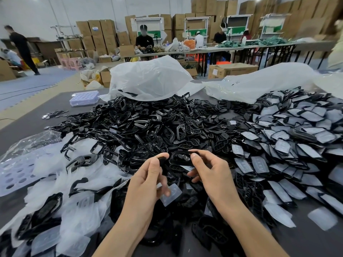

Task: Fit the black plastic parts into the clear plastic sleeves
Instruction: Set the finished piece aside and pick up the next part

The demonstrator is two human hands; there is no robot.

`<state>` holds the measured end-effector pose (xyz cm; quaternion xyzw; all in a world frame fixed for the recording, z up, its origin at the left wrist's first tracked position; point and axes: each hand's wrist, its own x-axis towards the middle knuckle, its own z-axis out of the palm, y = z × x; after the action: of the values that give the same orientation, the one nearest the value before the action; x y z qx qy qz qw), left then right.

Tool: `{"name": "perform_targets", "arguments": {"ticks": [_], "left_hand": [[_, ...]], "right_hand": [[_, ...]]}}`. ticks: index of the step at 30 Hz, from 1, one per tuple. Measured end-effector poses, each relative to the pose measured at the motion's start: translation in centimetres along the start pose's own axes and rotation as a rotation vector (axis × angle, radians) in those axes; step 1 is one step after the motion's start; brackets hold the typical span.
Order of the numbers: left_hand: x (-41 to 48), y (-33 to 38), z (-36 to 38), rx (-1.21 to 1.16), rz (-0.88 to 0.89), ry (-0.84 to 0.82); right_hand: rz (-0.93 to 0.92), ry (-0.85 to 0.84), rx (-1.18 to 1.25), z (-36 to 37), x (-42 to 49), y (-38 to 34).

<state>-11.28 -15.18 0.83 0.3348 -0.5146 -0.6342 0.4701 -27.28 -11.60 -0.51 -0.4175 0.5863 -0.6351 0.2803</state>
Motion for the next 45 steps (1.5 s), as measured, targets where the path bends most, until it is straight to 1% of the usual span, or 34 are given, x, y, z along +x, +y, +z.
{"name": "perform_targets", "arguments": {"ticks": [2,5,7,10,13,17,20,27,30,32,34,38,41,43,45], "left_hand": [[-0.1,-0.1,-0.1,0.067,0.028,-0.001],[-0.2,-0.4,-0.3,0.371,0.205,0.07],[-0.3,-0.3,-0.1,0.47,0.28,0.127],[-0.5,-0.4,0.1,0.483,0.29,0.194],[-0.4,-0.2,0.0,0.452,0.312,0.214],[-0.2,0.2,-0.3,0.286,0.212,0.098],[-0.2,0.3,-0.3,0.211,0.175,0.032],[-0.1,0.1,-0.5,0.22,0.124,-0.067],[-0.1,0.1,-0.5,0.401,0.218,-0.022],[0.0,0.2,-0.5,0.472,0.262,0.006],[0.0,0.2,-0.5,0.481,0.273,0.024],[-0.2,0.1,-0.4,0.424,0.275,0.073],[-0.5,-0.3,-0.1,0.484,0.3,0.078],[-0.5,-0.4,-0.2,0.588,0.339,0.094],[-0.4,-0.4,-0.6,0.769,0.39,0.102]], "right_hand": [[0.001,-0.033,0.0,0.1,-0.1,0.0],[0.01,-0.094,-0.003,0.6,-0.6,0.0],[0.017,-0.131,0.013,0.9,-0.8,-0.2],[0.034,-0.177,0.089,1.3,-1.1,-0.6],[0.039,-0.221,0.141,1.4,-1.2,-0.9],[0.023,-0.258,0.153,1.2,-1.2,-1.3],[0.017,-0.286,0.179,1.2,-1.2,-1.4],[0.042,-0.346,0.206,0.7,-1.1,-1.8],[0.042,-0.318,0.149,0.7,-1.0,-1.6],[0.035,-0.29,0.103,0.7,-0.9,-1.4],[0.019,-0.283,0.095,0.7,-0.9,-1.3],[-0.011,-0.316,0.09,0.7,-1.1,-1.4],[-0.013,-0.309,0.052,0.8,-1.1,-1.2],[-0.032,-0.251,0.018,0.6,-1.0,-1.2],[-0.055,-0.135,-0.008,0.1,-0.6,-1.2]]}}
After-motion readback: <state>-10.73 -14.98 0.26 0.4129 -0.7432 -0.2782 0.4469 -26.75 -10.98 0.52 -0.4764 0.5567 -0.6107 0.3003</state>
